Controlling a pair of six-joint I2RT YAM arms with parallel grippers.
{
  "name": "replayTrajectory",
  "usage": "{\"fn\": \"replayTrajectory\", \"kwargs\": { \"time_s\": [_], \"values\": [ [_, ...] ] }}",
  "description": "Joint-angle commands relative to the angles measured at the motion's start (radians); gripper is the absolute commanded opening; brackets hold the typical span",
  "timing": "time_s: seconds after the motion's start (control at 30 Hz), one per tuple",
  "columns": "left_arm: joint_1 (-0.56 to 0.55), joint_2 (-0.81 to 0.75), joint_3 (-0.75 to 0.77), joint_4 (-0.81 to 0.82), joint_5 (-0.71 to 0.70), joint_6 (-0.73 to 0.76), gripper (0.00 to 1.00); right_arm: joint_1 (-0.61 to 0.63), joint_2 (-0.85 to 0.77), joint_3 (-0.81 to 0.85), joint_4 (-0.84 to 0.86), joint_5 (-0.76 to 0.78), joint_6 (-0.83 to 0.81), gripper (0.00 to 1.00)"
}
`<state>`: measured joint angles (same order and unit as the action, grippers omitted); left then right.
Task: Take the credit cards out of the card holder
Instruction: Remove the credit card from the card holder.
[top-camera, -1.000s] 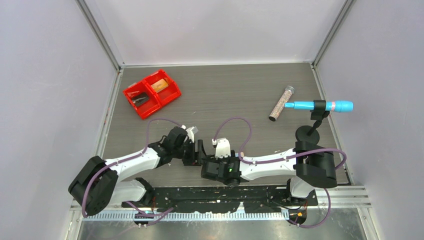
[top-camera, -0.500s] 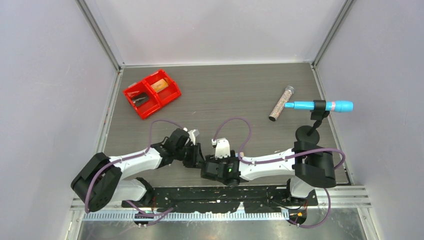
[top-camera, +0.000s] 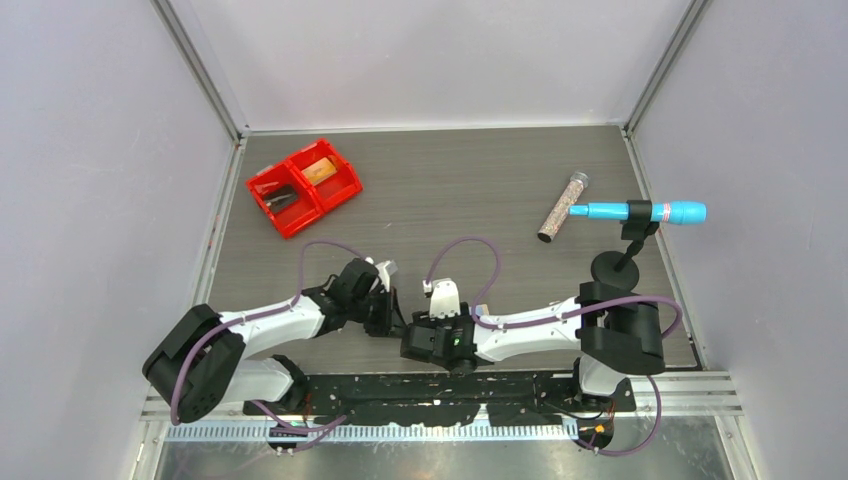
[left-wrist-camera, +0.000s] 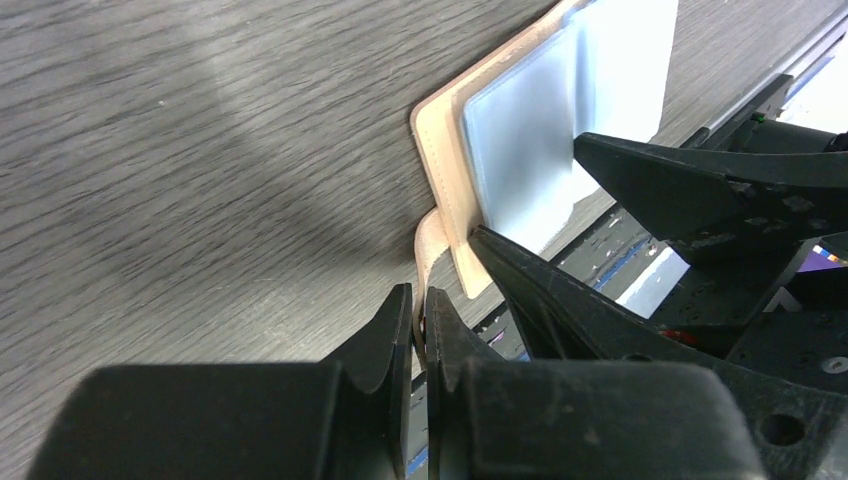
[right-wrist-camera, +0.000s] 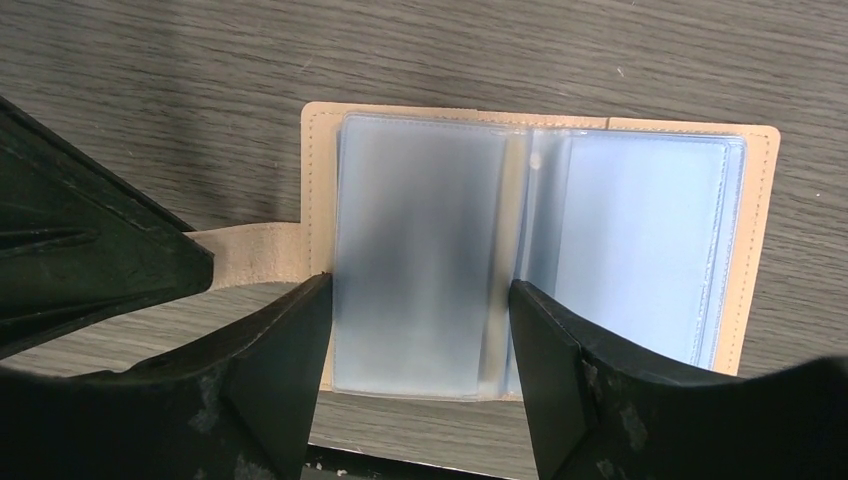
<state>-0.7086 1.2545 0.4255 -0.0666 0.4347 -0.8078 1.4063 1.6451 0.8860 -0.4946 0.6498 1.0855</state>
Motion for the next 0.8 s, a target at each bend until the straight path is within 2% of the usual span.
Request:
{"fn": "replayTrajectory", "kwargs": {
  "time_s": [0.0, 0.77],
  "values": [
    [-0.005, -0.023, 0.010, -0.035, -0.025, 0.025, 0.00, 0.007, -0.051, -0.010, -0.032, 0.050, 0.033, 0.71],
    [-0.005, -0.022, 0.065, -0.149, -0.088, 0.088, 0.00, 0.006, -0.248, -0.110, -0.048, 0.068, 0.061, 0.71]
  ]
}}
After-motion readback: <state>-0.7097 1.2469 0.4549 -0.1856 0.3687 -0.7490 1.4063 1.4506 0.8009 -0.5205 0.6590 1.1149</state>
